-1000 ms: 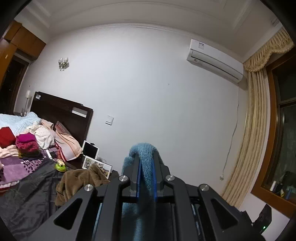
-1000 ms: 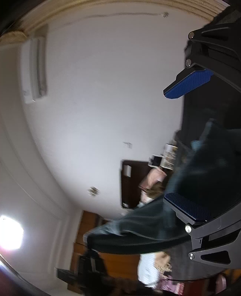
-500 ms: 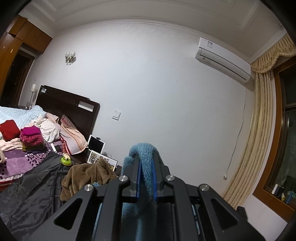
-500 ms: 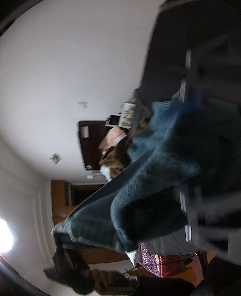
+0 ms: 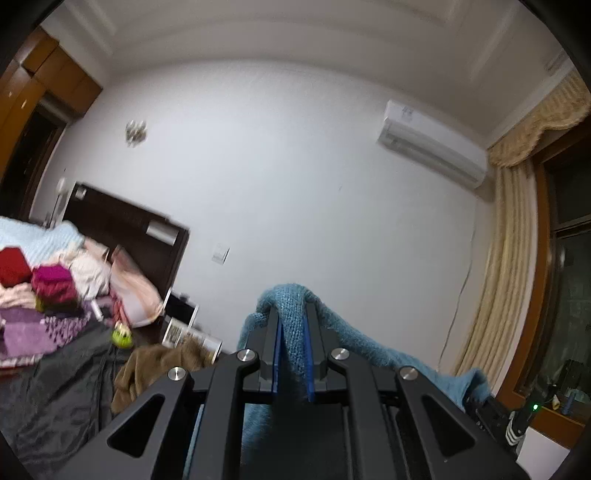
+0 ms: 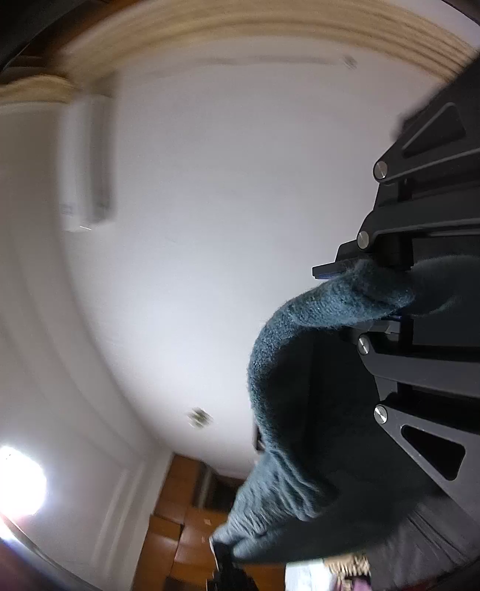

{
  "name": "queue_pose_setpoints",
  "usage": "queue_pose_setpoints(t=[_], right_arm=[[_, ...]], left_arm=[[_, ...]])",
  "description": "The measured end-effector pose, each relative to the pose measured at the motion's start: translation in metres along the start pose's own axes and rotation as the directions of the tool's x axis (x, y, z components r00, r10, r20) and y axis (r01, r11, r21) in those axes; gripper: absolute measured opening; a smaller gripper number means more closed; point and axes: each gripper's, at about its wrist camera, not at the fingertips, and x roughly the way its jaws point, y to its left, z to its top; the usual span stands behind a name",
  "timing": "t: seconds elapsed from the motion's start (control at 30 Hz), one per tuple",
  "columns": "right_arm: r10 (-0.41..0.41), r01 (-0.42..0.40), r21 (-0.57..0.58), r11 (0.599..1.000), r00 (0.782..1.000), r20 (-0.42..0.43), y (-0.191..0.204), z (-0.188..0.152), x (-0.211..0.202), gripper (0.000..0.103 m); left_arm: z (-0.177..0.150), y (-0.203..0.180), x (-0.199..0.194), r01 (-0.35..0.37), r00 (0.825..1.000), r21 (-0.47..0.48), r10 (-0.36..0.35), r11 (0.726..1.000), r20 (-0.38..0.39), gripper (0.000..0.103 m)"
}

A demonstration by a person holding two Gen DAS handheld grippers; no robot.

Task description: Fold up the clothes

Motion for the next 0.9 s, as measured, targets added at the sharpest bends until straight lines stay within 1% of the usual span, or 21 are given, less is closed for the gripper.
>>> queue_pose_setpoints(t=[0.07, 0.13, 0.17, 0.23, 0.3, 0.37, 0.47, 0.53, 0.57, 0.67, 0.7, 0.73, 0.83, 0.9], right_arm=[[-0.055, 0.056, -0.006, 0.998, 0.996, 0.076, 0.003, 0.021, -0.012, 0.015], [-0.103, 0.105, -0.003, 0.995, 0.982, 0.156, 0.005, 0.043, -0.025, 0.015], [-0.125, 0.127, 0.0, 0.992, 0.973, 0.195, 0.006, 0.053, -0.032, 0.015], [-0.167, 0.174, -0.001, 0.985, 0.946, 0.277, 0.011, 0.074, -0.048, 0.015], [-0.195, 0.207, -0.001, 0.978, 0.922, 0.335, 0.019, 0.086, -0.051, 0.015], [-0.225, 0.247, -0.003, 0.969, 0.889, 0.398, 0.031, 0.098, -0.053, 0.015], [-0.274, 0.314, 0.0, 0.95, 0.828, 0.489, 0.042, 0.115, -0.075, 0.015], [-0.297, 0.352, -0.002, 0.936, 0.793, 0.532, 0.052, 0.126, -0.08, 0.015], [-0.307, 0.368, -0.003, 0.93, 0.778, 0.548, 0.056, 0.133, -0.093, 0.015], [-0.352, 0.446, 0.001, 0.895, 0.707, 0.613, 0.064, 0.144, -0.113, 0.015], [-0.371, 0.483, 0.0, 0.876, 0.673, 0.64, 0.067, 0.146, -0.12, 0.015], [-0.385, 0.514, 0.0, 0.858, 0.643, 0.662, 0.07, 0.149, -0.127, 0.015], [-0.398, 0.551, -0.007, 0.834, 0.611, 0.684, 0.073, 0.159, -0.138, 0.015], [-0.406, 0.557, -0.009, 0.831, 0.618, 0.673, 0.069, 0.164, -0.136, 0.015]], left_arm=[[0.01, -0.01, -0.012, 0.021, 0.999, 0.012, -0.021, 1.0, 0.047, 0.012], [0.021, -0.02, -0.025, 0.047, 0.995, 0.021, -0.048, 0.999, 0.087, 0.012], [0.026, -0.024, -0.03, 0.054, 0.993, 0.027, -0.056, 0.998, 0.102, 0.012], [0.033, -0.031, -0.042, 0.064, 0.988, 0.036, -0.069, 0.997, 0.139, 0.012], [0.04, -0.035, -0.052, 0.079, 0.982, 0.036, -0.084, 0.996, 0.168, 0.012], [0.044, -0.036, -0.06, 0.094, 0.977, 0.03, -0.098, 0.995, 0.189, 0.012], [0.048, -0.039, -0.074, 0.117, 0.968, 0.027, -0.12, 0.993, 0.22, 0.012], [0.051, -0.043, -0.083, 0.132, 0.962, 0.032, -0.136, 0.991, 0.238, 0.012], [0.053, -0.045, -0.087, 0.142, 0.958, 0.035, -0.147, 0.989, 0.246, 0.012], [0.059, -0.054, -0.101, 0.17, 0.943, 0.056, -0.179, 0.984, 0.282, 0.012], [0.061, -0.058, -0.107, 0.179, 0.935, 0.067, -0.191, 0.982, 0.299, 0.012], [0.063, -0.062, -0.112, 0.184, 0.929, 0.077, -0.199, 0.98, 0.312, 0.012], [0.068, -0.072, -0.12, 0.19, 0.919, 0.101, -0.213, 0.977, 0.33, 0.012], [0.071, -0.076, -0.115, 0.192, 0.924, 0.107, -0.216, 0.976, 0.315, 0.013]])
